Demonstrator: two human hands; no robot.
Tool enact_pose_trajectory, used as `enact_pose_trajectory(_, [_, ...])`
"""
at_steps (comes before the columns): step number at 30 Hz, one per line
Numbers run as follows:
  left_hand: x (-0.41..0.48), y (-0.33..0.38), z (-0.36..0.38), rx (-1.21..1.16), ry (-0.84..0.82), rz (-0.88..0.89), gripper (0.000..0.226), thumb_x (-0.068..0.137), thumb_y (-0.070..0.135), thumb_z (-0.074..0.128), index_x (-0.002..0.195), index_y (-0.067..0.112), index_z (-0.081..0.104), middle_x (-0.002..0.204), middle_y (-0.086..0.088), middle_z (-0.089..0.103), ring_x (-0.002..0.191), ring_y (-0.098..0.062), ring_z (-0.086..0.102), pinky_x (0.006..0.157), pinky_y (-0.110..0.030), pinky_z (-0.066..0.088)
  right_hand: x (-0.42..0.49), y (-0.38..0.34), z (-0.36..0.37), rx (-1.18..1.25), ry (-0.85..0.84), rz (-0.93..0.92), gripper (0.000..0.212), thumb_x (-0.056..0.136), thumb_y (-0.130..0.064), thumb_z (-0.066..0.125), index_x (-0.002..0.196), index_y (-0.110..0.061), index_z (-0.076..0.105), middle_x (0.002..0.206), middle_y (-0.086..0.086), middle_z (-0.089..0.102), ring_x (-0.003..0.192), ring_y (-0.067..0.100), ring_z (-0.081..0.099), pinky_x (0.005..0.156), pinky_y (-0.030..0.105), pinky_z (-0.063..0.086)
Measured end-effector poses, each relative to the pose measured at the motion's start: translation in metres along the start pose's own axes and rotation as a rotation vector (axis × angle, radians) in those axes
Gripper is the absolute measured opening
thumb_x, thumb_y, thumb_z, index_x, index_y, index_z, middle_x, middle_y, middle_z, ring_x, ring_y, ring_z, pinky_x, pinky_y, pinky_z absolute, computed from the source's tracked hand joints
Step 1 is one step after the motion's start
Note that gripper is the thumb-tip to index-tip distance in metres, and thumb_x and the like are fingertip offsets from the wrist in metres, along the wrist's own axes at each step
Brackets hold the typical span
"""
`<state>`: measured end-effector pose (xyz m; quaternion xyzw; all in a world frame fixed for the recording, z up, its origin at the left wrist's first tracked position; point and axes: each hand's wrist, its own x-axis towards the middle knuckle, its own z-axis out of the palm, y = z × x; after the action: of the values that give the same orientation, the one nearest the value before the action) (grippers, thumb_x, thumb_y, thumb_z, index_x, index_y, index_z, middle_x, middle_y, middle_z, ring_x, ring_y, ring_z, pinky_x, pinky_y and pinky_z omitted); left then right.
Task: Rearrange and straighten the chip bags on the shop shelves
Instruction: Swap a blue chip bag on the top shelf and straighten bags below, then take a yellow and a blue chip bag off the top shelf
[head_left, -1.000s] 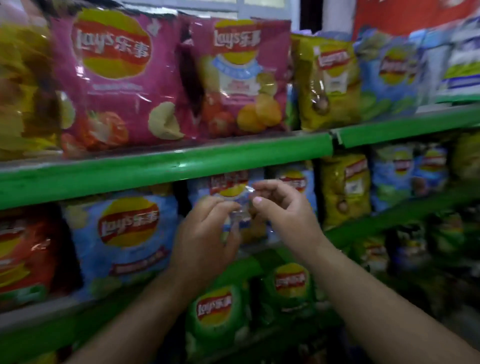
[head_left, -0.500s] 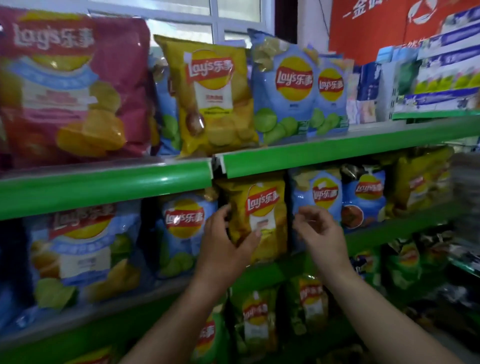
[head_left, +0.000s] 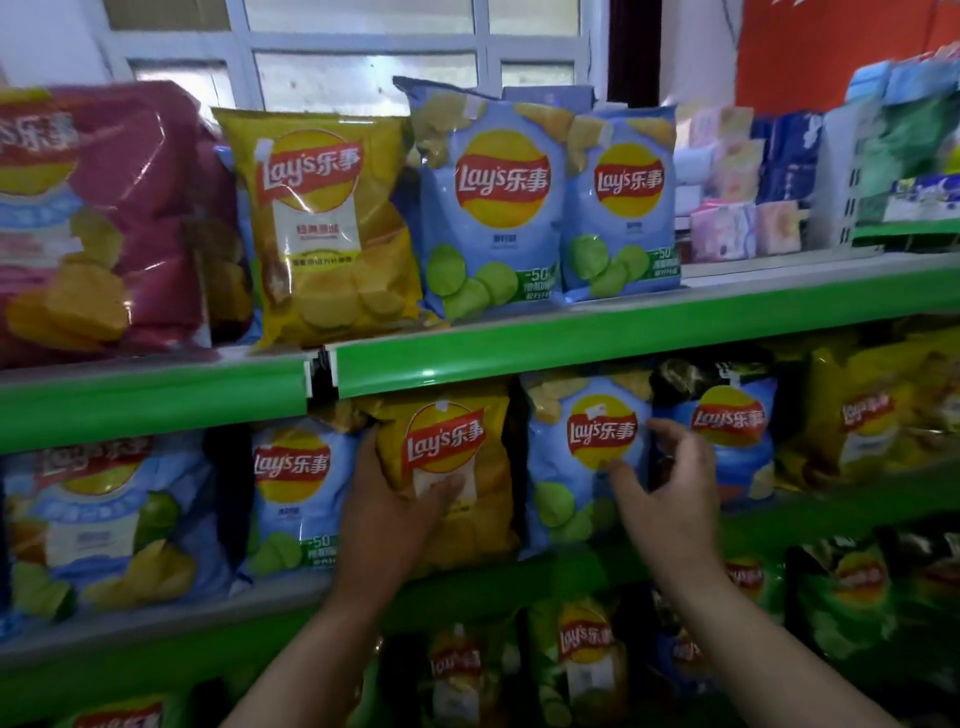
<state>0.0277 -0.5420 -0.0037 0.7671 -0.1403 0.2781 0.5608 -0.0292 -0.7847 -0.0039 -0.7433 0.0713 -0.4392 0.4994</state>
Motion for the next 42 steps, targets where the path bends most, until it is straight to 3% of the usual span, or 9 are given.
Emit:
enact_pose_trajectory(6, [0.000,0.006,-0.007,-0.025,0.046,-0.004,0.064,0.067,0.034,0.085,0.112,0.056,0.045,0.101,0.034,0.062,0.092,0.018,0.059,0.070,-0.006,0.048,0.017,-0.049,-0.002,0.024,0.104,-0.402,0.030,0.083,-0.017,0.067,0.111,-0.014,0.057,0.106,-0.001,0.050,0.096,0.004,0.051,0.088,0.012,0.041])
enact_pose_trajectory(8, [-0.002,0.007,-0.009,-0.011,0.037,0.000,0.066,0.066,0.040,0.084,0.119,0.050,0.046,0.106,0.029,0.064,0.095,0.014,0.060,0.074,-0.012,0.050,0.030,-0.069,-0.003,0.081,0.123,-0.436,0.024,0.083,-0.017,0.065,0.106,-0.016,0.057,0.100,0.003,0.053,0.090,0.015,0.055,0.082,0.024,0.047])
enact_pose_trajectory(16, [-0.012,0.014,-0.016,0.235,0.001,-0.037,0.106,0.062,0.043,0.087,0.147,0.028,0.024,0.138,0.002,0.050,0.121,-0.018,0.053,0.099,-0.043,0.049,0.025,-0.025,-0.001,-0.079,0.085,0.011,0.051,0.085,-0.027,0.071,0.129,-0.014,0.049,0.126,0.005,0.048,0.112,0.024,0.052,0.087,0.037,0.046])
enact_pose_trajectory(20, [-0.009,0.041,-0.037,0.512,-0.034,0.037,0.070,0.075,0.047,0.073,0.132,0.019,0.045,0.121,-0.002,0.060,0.105,-0.022,0.060,0.082,-0.038,0.055,0.023,-0.007,0.007,0.070,-0.133,0.292,0.076,0.087,-0.033,0.073,0.148,-0.012,0.034,0.139,0.010,0.054,0.118,0.027,0.055,0.085,0.025,0.043])
enact_pose_trajectory(24, [-0.016,0.080,-0.062,0.685,-0.019,0.384,0.019,0.083,0.037,0.069,0.088,0.019,0.067,0.068,0.014,0.053,0.057,0.002,0.048,0.049,-0.009,0.032,0.023,-0.003,0.010,0.044,-0.177,0.267,0.051,0.090,-0.035,0.068,0.133,-0.010,0.053,0.126,0.010,0.063,0.092,0.016,0.053,0.060,0.010,0.040])
enact_pose_trajectory(28, [-0.013,0.110,-0.086,0.495,0.088,0.629,0.023,0.089,0.031,0.059,0.077,0.014,0.069,0.061,0.007,0.061,0.052,0.000,0.056,0.043,-0.018,0.046,0.022,-0.008,0.001,0.080,-0.102,0.220,0.044,0.093,-0.036,0.064,0.127,-0.008,0.057,0.116,0.010,0.067,0.098,0.025,0.063,0.079,0.033,0.054])
enact_pose_trajectory(31, [0.009,0.132,-0.103,0.380,0.327,0.676,0.009,0.087,0.022,0.060,0.088,0.014,0.063,0.074,0.005,0.056,0.057,-0.009,0.053,0.052,-0.017,0.042,0.017,-0.016,-0.012,0.117,-0.061,0.190,0.031,0.092,-0.039,0.063,0.115,-0.020,0.058,0.096,-0.008,0.066,0.081,0.005,0.060,0.062,0.021,0.047])
enact_pose_trajectory(35, [0.056,0.152,-0.115,0.406,0.377,0.549,0.046,0.082,0.038,0.068,0.116,0.015,0.048,0.106,-0.004,0.048,0.095,-0.027,0.055,0.078,-0.046,0.052,0.005,-0.025,-0.032,0.236,-0.160,0.239,0.031,0.084,-0.044,0.068,0.108,-0.024,0.065,0.099,-0.002,0.073,0.088,0.021,0.070,0.072,0.036,0.058])
enact_pose_trajectory(42, [0.108,0.161,-0.112,0.288,0.062,0.092,0.109,0.066,0.056,0.079,0.148,0.031,0.011,0.141,-0.012,0.042,0.123,-0.030,0.047,0.095,-0.037,0.038,-0.013,-0.039,-0.062,0.449,-0.302,0.227,0.039,0.071,-0.038,0.074,0.108,-0.028,0.067,0.098,0.004,0.078,0.083,0.026,0.076,0.061,0.036,0.061])
